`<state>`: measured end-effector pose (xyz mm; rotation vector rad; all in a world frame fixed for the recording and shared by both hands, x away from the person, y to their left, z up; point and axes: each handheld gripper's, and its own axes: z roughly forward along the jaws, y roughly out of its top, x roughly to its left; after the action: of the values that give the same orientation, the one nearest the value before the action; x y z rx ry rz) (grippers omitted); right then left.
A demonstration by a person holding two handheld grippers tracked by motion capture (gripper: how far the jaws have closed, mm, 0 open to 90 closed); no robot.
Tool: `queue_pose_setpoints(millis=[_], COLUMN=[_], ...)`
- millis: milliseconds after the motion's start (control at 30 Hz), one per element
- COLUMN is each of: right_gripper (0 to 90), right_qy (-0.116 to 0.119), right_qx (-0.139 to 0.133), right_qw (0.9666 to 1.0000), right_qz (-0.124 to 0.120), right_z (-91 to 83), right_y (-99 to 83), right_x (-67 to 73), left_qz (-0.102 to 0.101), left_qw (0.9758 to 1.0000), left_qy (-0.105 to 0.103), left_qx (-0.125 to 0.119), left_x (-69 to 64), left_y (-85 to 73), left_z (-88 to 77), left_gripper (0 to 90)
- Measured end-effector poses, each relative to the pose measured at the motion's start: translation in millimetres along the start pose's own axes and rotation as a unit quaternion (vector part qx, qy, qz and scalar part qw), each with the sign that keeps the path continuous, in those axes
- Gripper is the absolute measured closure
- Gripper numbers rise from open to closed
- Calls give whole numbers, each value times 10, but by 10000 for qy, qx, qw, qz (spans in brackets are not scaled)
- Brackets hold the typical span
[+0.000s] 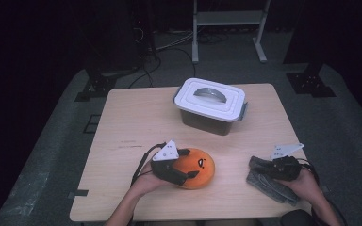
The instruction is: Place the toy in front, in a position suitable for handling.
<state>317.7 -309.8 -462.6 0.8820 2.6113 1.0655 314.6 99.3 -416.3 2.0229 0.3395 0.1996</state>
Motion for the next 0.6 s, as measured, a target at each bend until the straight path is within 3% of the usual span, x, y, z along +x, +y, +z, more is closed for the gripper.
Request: queue_pose_setpoints(millis=[267,467,600], right_gripper=[793,793,792], right_qy=[261,610,851], right_qx=[-633,-1137,-1366], right_qw=[9976,9909,9852], right_qz=[-98,-379,-598], right_z=[-156,-237,-254], right_y=[160,419,602], right_x=[90,268,395], left_qz=[125,102,62], left_qw=[9999,9999,9998], left_qy=[-2,29,28], left_qx=[25,35,200], left_x=[47,99,141], left_y=[24,-13,-93], left_z=[-126,-245,-293], left_gripper=[167,167,167])
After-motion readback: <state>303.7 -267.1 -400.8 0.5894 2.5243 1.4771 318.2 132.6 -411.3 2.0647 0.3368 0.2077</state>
